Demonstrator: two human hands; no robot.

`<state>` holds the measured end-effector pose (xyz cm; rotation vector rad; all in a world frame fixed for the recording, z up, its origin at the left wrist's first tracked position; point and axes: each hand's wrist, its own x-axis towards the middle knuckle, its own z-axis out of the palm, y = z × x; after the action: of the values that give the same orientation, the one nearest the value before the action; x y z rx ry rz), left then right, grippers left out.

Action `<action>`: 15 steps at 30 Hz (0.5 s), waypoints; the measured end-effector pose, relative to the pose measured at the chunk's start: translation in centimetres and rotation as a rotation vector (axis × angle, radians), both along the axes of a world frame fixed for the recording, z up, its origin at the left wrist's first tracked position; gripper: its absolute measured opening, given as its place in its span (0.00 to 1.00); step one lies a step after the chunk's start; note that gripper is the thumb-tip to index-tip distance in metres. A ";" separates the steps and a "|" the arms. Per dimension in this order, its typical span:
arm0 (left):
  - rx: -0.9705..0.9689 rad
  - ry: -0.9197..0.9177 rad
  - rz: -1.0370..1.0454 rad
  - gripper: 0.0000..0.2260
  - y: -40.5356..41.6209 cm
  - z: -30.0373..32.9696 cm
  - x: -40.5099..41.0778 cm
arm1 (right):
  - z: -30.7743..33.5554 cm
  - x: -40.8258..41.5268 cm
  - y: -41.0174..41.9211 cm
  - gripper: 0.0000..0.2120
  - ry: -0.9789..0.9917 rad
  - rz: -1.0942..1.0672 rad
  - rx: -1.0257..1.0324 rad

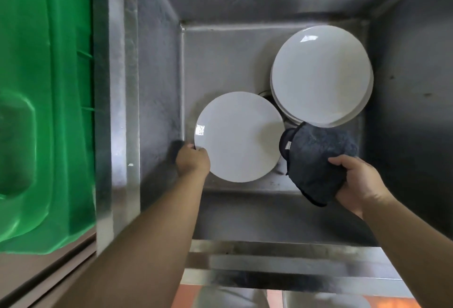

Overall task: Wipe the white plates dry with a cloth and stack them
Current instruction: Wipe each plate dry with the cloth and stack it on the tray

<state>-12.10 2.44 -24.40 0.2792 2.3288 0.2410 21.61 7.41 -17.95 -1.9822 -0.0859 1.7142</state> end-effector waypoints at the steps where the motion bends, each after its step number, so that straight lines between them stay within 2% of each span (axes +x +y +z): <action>1: 0.021 0.017 0.035 0.08 -0.1 0.0 0.2 | 0.0 -0.2 0.0 0.21 -0.006 -0.009 0.000; 6: 0.043 0.020 0.136 0.03 0.1 -0.1 0.7 | 0.5 -1.1 0.2 0.17 0.016 -0.067 0.013; 15: 0.024 -0.059 0.230 0.03 0.3 -0.4 -0.3 | 1.8 -1.6 0.7 0.19 0.043 -0.098 0.031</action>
<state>-12.41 2.76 -24.76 0.0149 2.2998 0.3850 19.96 8.08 -16.18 -1.8942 -0.0003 1.6823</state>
